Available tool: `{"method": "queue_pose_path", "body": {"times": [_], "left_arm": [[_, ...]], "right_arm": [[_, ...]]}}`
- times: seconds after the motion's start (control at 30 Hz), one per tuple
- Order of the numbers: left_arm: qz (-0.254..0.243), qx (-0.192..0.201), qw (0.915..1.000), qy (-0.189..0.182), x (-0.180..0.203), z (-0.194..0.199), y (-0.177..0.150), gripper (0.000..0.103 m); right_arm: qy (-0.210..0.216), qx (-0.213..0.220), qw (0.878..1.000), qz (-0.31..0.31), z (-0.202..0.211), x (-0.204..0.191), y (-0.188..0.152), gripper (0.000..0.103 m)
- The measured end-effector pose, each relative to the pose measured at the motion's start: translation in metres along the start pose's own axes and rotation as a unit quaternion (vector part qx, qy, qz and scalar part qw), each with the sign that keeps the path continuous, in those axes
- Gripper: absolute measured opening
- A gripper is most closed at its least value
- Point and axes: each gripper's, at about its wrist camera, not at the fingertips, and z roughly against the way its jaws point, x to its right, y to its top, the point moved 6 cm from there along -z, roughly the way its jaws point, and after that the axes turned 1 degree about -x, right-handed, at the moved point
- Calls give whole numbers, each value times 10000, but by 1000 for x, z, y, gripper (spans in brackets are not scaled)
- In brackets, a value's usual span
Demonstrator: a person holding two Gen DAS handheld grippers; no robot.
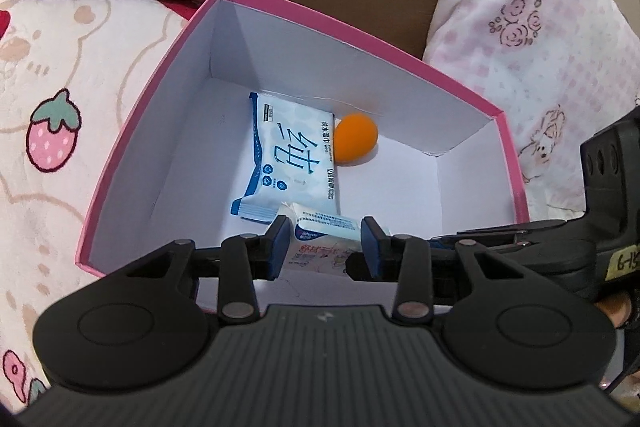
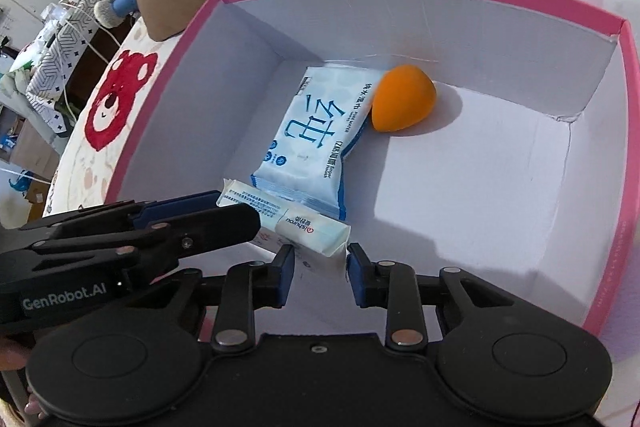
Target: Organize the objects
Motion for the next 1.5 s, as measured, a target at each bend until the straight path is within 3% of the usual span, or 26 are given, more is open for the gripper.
{"method": "queue_pose_path", "body": {"times": [0.4, 0.73, 0.83, 0.93, 1.07, 1.33, 1.5], "left_arm": [[-108, 82, 9989, 448, -3, -10, 1, 34], [93, 128, 9994, 305, -11, -5, 5, 34], [174, 155, 9992, 315, -12, -2, 5, 34], [151, 128, 9987, 478, -10, 3, 3, 38], [294, 104, 9990, 317, -5, 15, 3, 40], [137, 249, 9987, 434, 18, 45, -1, 46], [-6, 417, 9980, 476, 38, 76, -7, 53]], "right_arm": [[-122, -55, 9994, -313, -18, 8, 7, 32], [25, -162, 9972, -726, -32, 7, 7, 32], [-167, -121, 9976, -665, -30, 5, 7, 32], [-532, 142, 9980, -325, -16, 3, 4, 32], [-1238, 564, 9885, 654, 10, -9, -8, 32], [-964, 1057, 9802, 1369, 66, -39, -28, 42], [-773, 1211, 9789, 1450, 92, -43, -42, 51]]}}
